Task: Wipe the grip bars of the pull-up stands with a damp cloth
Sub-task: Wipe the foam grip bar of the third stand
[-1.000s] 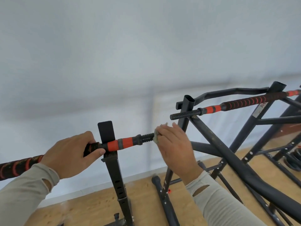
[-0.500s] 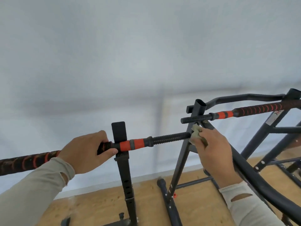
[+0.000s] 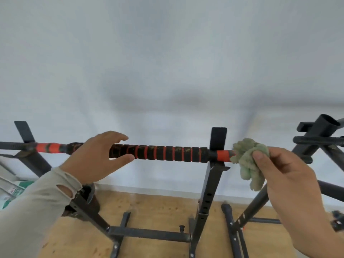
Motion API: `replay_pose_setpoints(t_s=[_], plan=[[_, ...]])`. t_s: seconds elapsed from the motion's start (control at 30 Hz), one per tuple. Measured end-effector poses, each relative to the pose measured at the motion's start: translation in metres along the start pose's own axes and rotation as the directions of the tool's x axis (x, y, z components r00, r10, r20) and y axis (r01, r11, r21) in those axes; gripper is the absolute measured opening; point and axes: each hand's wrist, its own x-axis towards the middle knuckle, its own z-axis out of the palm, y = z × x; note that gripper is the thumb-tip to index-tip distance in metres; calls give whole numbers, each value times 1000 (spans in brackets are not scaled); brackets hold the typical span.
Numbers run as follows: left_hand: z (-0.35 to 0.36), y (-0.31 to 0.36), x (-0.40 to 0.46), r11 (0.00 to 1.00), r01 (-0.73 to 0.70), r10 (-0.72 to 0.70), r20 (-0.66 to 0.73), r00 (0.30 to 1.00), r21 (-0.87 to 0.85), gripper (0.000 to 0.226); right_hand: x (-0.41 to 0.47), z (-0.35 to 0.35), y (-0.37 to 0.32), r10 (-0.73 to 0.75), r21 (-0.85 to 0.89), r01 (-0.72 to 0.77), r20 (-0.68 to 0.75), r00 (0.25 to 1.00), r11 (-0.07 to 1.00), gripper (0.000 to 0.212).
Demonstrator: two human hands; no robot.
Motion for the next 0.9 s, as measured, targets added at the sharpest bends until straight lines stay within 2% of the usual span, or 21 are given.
replay_pose_setpoints(t_s=[0.1, 0.2, 0.3, 0.33, 0.4, 0.43, 0.47, 0.53, 0.6, 0.7, 0.77, 0.83, 0.9], plan=[[-4, -34, 5, 999, -2, 2, 6, 1000, 33, 72, -9, 29, -15, -104, -68, 105, 4, 995, 992, 10], [-6, -62, 16, 997, -27, 24, 37, 999, 65, 73, -8, 64, -28, -277, -303, 281, 56, 959, 910, 7], [-1, -77, 27, 994, -69, 62, 82, 995, 86, 78, 2, 105, -32, -451, -570, 458, 165, 877, 682, 8], [2, -80, 32, 989, -101, 91, 94, 991, 111, 79, 6, 117, -30, -462, -637, 478, 209, 862, 604, 7], [8, -86, 44, 970, -177, 161, 106, 981, 167, 78, 9, 138, -25, -365, -767, 453, 304, 880, 454, 9], [11, -88, 49, 960, -206, 189, 105, 976, 188, 76, 8, 145, -21, -298, -803, 430, 327, 897, 413, 6], [14, -91, 53, 954, -225, 208, 105, 973, 197, 73, 8, 149, -18, -241, -814, 398, 322, 916, 423, 5], [20, -96, 57, 949, -250, 236, 92, 967, 191, 69, 6, 149, -18, -170, -793, 323, 274, 946, 517, 1], [26, -100, 58, 943, -280, 278, 35, 960, 178, 63, 6, 150, -21, -143, -792, 296, 261, 955, 534, 8], [32, -105, 59, 930, -324, 335, -39, 941, 171, 63, 3, 163, -17, -160, -789, 264, 211, 964, 554, 20], [33, -108, 60, 925, -348, 360, -58, 931, 154, 65, -1, 175, -13, -175, -777, 171, 79, 981, 605, 31], [35, -109, 60, 923, -356, 371, -82, 925, 147, 66, -8, 193, -17, -209, -802, 102, -30, 977, 589, 32], [36, -109, 60, 921, -361, 376, -92, 922, 148, 66, -15, 221, -25, -240, -806, 153, 14, 971, 571, 32]])
